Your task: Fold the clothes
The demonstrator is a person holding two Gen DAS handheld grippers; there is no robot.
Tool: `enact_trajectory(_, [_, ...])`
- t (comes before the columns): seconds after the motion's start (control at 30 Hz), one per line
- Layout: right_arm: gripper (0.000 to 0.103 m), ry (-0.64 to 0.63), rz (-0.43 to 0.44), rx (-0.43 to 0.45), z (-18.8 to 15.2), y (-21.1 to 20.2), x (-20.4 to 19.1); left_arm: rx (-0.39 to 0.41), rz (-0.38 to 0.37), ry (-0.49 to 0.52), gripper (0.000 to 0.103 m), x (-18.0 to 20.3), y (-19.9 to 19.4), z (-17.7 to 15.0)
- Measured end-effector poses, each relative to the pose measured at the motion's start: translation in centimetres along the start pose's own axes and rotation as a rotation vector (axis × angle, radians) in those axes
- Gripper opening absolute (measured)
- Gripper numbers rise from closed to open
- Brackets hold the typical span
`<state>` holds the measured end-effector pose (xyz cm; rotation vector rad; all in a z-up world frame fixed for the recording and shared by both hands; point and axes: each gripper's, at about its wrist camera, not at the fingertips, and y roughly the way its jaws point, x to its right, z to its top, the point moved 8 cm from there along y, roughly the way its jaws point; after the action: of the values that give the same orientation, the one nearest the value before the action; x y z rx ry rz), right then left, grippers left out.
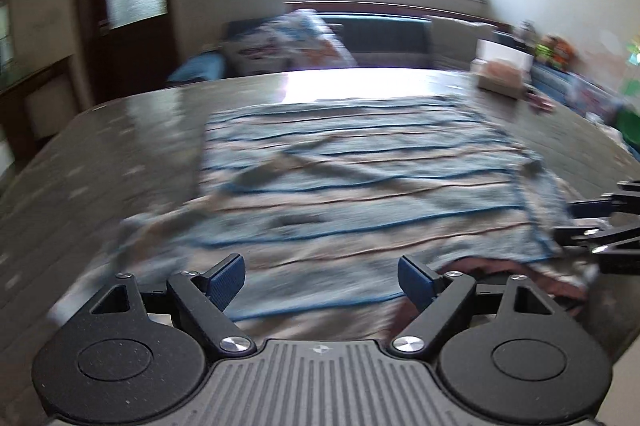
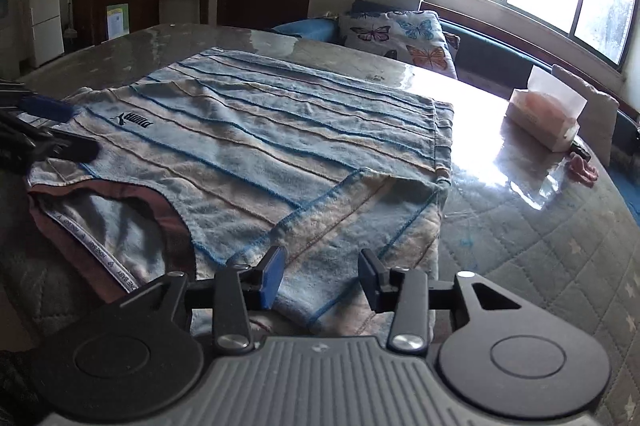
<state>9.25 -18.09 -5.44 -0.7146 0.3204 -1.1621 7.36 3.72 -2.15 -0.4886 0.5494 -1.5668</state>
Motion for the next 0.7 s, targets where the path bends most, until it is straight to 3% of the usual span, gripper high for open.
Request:
enact_trajectory(0.13, [0.049, -0.009, 0.006, 0.017, 1.1, -0.7, -0.3, -0.001, 0.106, -0.085, 0.083, -5.1, -1.7, -1.3])
enact_trajectory(0.33, [0.056, -0.070, 0.066, 0.031, 3.1, -0.6, -2.9, -0.025, 0.213, -0.239, 0.071, -11.6, -2.8, -3.5])
enact_trajectory(0.57, [0.061, -0.191, 0.202, 0.039, 6.0, 1.0, -9.1, -0.034, 0.191, -0.300, 0.055, -14.3, -2.2, -4.0])
enact_trajectory(0.7, [0.063, -0.266, 0.271, 0.045, 7.6, 1.7, -12.7, -0.045, 0.170, -0.313, 0.032, -15.0, -1.5, -4.0])
